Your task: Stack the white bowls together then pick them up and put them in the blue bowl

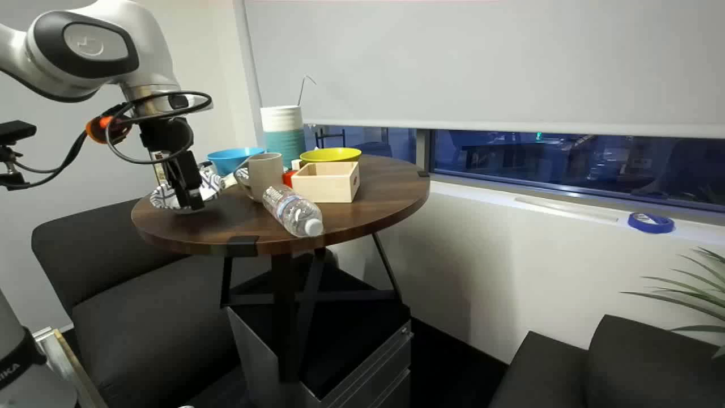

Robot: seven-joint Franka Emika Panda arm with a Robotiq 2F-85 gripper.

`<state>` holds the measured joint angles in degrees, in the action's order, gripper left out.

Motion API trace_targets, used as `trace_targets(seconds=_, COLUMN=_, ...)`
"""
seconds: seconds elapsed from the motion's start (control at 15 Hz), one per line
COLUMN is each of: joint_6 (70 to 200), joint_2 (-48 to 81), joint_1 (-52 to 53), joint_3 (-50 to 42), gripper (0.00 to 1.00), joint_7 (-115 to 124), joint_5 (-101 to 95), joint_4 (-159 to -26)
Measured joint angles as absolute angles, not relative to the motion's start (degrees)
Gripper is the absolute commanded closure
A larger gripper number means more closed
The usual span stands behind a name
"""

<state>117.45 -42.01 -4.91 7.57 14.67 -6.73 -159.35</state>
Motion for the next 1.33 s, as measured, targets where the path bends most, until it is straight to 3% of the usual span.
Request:
trace_targets(seconds=0.6, joint_6=117.44, joint_2=-41.61, joint_1=-4.25, joint_3=6.79, gripper=0.00, joint_7=14.67, joint_5=-5.57, joint_4=-159.13)
trace_targets(seconds=1.2, joint_6=119.38, joint_2=-41.06, joint_1=-2.03, joint_3=1.14, gripper=0.00, joint_7=16.05, joint_5=9.73, joint_4=-158.43)
trace_targets(seconds=1.33, joint_6=120.34, joint_2=-40.26, joint_1=-2.17, joint_3=0.96, gripper=0.10, joint_7=17.50, joint_5=11.69, joint_4=-158.43)
